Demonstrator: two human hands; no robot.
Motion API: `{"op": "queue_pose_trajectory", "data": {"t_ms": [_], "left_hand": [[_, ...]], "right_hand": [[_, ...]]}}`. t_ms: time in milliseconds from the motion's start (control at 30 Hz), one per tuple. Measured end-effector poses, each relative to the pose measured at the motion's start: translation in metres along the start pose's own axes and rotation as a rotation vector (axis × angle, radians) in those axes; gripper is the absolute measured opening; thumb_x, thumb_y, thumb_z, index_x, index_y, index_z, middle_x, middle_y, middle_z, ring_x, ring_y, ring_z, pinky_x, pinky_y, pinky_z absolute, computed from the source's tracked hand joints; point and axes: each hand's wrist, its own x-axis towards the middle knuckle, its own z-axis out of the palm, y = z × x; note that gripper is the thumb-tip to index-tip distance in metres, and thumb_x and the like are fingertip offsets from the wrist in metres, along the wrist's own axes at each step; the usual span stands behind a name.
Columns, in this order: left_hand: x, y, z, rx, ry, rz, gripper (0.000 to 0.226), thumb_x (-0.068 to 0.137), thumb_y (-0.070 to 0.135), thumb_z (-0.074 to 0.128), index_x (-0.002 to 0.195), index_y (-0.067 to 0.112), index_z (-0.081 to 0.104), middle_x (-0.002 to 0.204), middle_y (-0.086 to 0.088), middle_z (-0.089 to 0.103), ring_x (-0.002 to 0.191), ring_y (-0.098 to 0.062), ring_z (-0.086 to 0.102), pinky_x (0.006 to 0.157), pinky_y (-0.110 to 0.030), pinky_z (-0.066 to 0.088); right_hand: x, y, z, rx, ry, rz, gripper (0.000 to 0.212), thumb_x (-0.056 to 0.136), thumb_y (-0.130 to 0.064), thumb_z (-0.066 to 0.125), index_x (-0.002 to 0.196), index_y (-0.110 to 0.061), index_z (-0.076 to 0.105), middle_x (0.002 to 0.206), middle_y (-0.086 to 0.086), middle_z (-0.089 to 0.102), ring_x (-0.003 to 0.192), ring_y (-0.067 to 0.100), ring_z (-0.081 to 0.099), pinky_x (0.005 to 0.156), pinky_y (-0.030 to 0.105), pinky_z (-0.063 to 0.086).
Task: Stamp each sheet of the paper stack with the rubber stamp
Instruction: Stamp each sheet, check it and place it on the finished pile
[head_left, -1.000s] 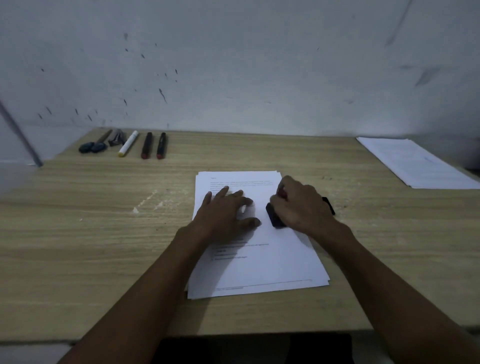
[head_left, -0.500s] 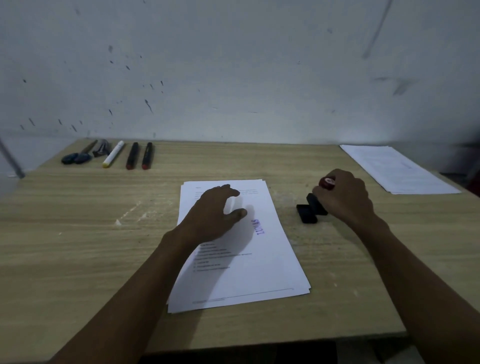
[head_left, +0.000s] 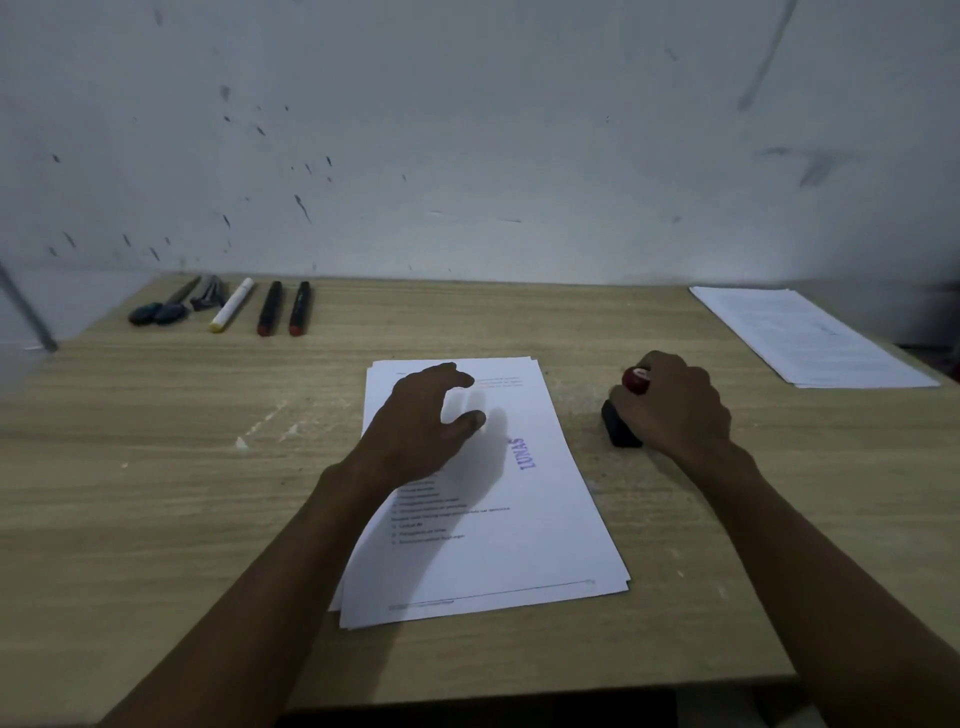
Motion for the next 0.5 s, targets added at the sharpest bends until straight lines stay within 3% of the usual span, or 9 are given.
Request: {"op": "queue_pose_trajectory", "data": {"t_ms": [200,333,500], "left_hand": [[-0.001,-0.010,0.008,0.000,-0.019,-0.018,0.048,0.088,0.034,0.067,0.132,0.019,0.055,0.145,0.002,0.047,0.140,-0.014,0.035,0.116,-0.030,0.025],[-0.004,-0.010,0.012,-0.017,-0.002,-0.010,0.047,0.088,0.031,0.067,0.131,0.017,0.056,0.144,0.002,0.048,0.139,-0.014,0.036,0.114,-0.027,0.024],[-0.007,-0.016,0.007,-0.018,0.078,-0.018,0.044,0.086,0.028,0.070,0.126,0.014,0.059,0.136,-0.001,0.057,0.131,-0.018,0.046,0.110,-0.030,0.032]], "right_hand": [[-0.003,0.002,0.001,0.003,-0.007,-0.011,0.025,0.082,-0.035,0.063,0.103,-0.024,0.057,0.102,0.007,0.060,0.092,0.031,0.057,0.079,0.038,0.048],[-0.005,0.006,0.002,0.069,-0.057,-0.020,0.029,0.081,-0.030,0.066,0.108,-0.028,0.053,0.107,0.006,0.061,0.092,0.028,0.055,0.075,0.034,0.044],[-0.017,0.005,-0.002,0.102,-0.047,0.034,0.074,0.078,-0.046,0.073,0.138,-0.029,0.034,0.121,0.010,0.059,0.112,0.034,0.054,0.085,0.040,0.043]]}}
